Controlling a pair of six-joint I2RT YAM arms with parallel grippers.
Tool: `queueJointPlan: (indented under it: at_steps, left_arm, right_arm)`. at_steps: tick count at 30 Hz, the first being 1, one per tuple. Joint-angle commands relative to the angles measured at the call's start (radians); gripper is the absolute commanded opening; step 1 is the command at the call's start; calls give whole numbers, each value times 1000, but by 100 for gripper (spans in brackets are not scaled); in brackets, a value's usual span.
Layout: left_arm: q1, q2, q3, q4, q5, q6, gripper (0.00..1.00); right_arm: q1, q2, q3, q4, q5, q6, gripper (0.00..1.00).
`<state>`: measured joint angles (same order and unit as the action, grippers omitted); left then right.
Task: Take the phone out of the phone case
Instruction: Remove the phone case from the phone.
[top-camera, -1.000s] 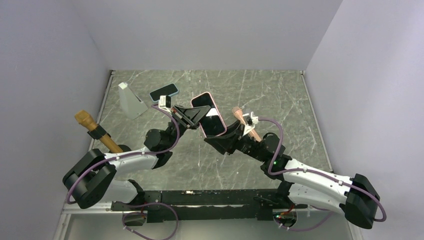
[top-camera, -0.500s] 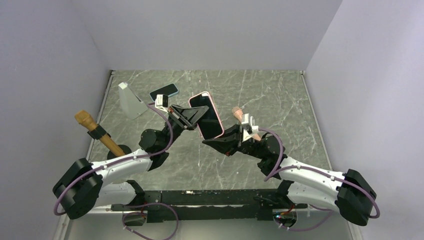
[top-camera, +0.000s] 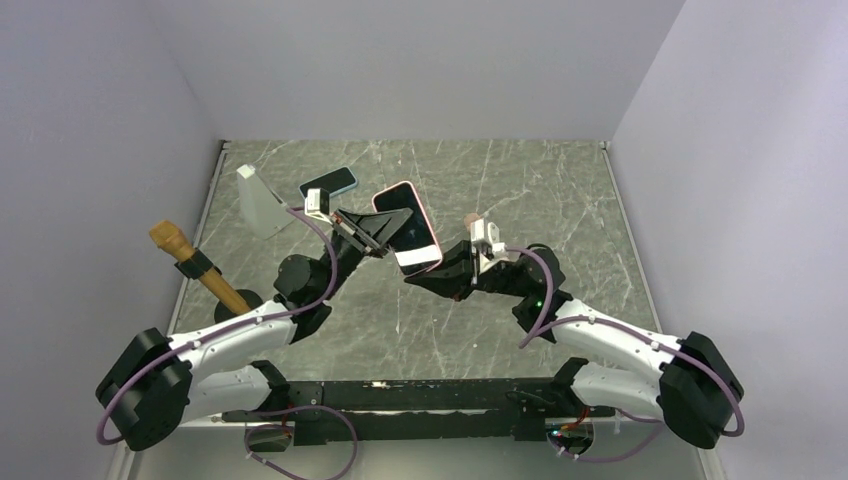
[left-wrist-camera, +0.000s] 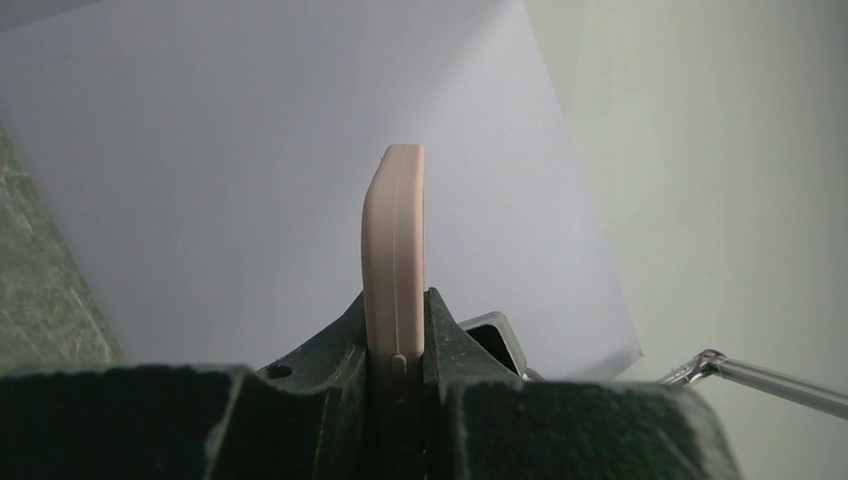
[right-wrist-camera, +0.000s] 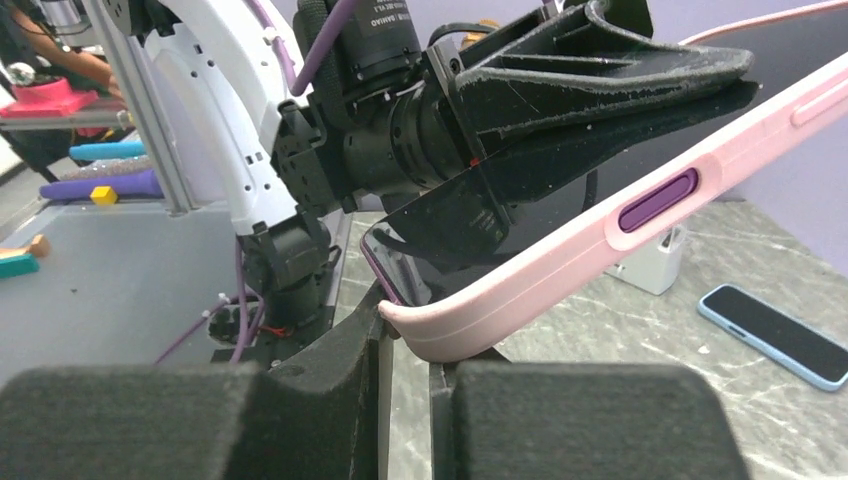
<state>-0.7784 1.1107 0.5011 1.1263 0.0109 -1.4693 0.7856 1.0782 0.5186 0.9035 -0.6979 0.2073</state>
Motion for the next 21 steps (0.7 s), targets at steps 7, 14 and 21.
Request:
queueJointPlan:
  at_steps: [7, 14, 21]
  left_arm:
    - [-17, -70, 77, -10, 279, 11, 0]
    - [49, -152, 124, -391, 346, 233, 0]
    - [113, -206, 146, -545, 327, 341, 0]
  right_arm:
    - [-155, 150, -40, -25, -19, 417, 0]
    - [-184, 121, 1, -319, -11, 448, 0]
    - [-184, 81, -25, -345, -25, 444, 41]
